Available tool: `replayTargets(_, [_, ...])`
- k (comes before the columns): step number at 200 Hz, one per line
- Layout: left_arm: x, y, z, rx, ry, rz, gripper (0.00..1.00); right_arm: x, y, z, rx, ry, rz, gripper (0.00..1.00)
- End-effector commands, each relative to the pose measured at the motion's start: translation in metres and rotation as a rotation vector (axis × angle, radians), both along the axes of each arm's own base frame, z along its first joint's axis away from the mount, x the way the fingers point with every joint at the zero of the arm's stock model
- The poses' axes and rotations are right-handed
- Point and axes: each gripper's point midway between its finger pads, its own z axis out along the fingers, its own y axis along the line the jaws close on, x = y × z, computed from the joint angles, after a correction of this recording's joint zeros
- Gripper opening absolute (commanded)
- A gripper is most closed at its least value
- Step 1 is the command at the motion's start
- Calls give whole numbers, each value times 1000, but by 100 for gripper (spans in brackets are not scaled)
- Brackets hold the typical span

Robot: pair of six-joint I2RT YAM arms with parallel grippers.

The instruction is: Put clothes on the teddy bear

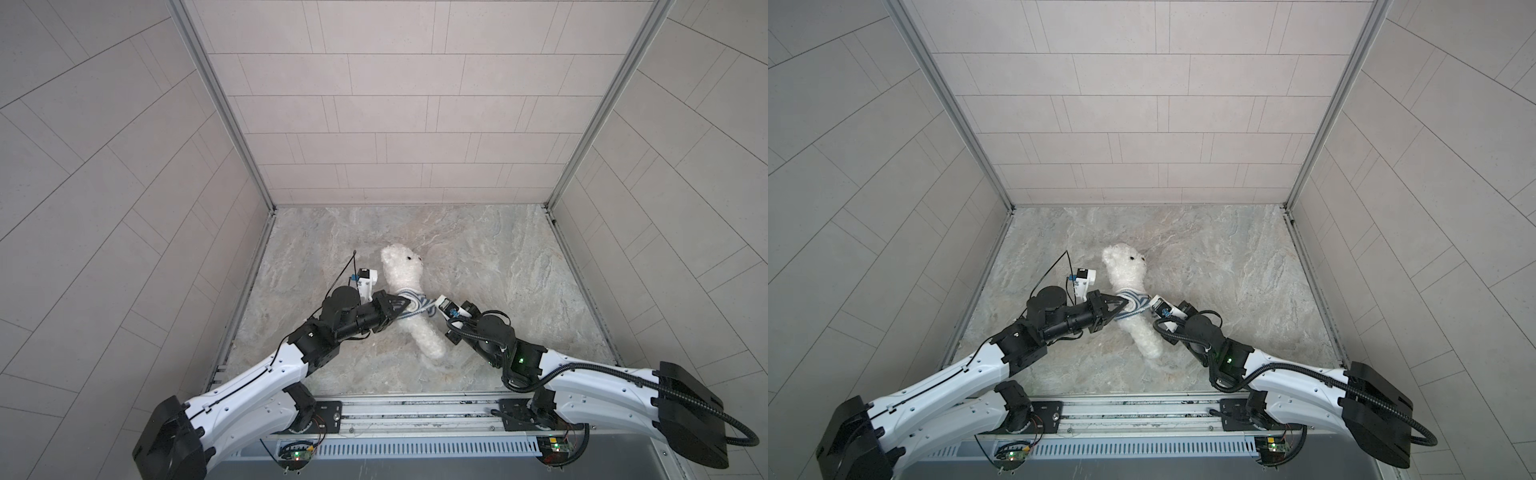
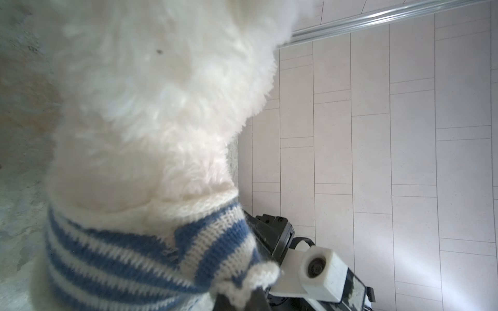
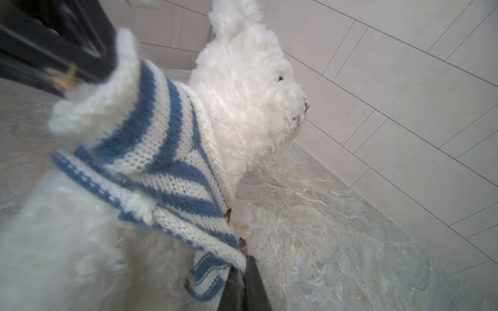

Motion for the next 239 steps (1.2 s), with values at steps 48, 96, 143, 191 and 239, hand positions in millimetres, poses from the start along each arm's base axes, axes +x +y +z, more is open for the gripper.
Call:
replayTargets(48, [-24, -13, 60, -177, -128, -204, 0, 5, -21, -19, -27, 49, -89, 0])
replayTargets(96, [-49, -17, 82, -264, -175, -361, 0, 8, -28, -25, -42, 63, -123, 0])
replayTargets(143, [-79, -13, 64, -72, -196, -544, 0, 6, -34, -23, -35, 60, -138, 0])
replayTargets(191, [-91, -14, 49, -2, -226, -674, 0, 4, -34, -20, -42, 51, -119, 0])
replayTargets(239, [-59, -17, 24, 52, -233, -565, 0, -26, -13, -6, 12, 16, 84, 13])
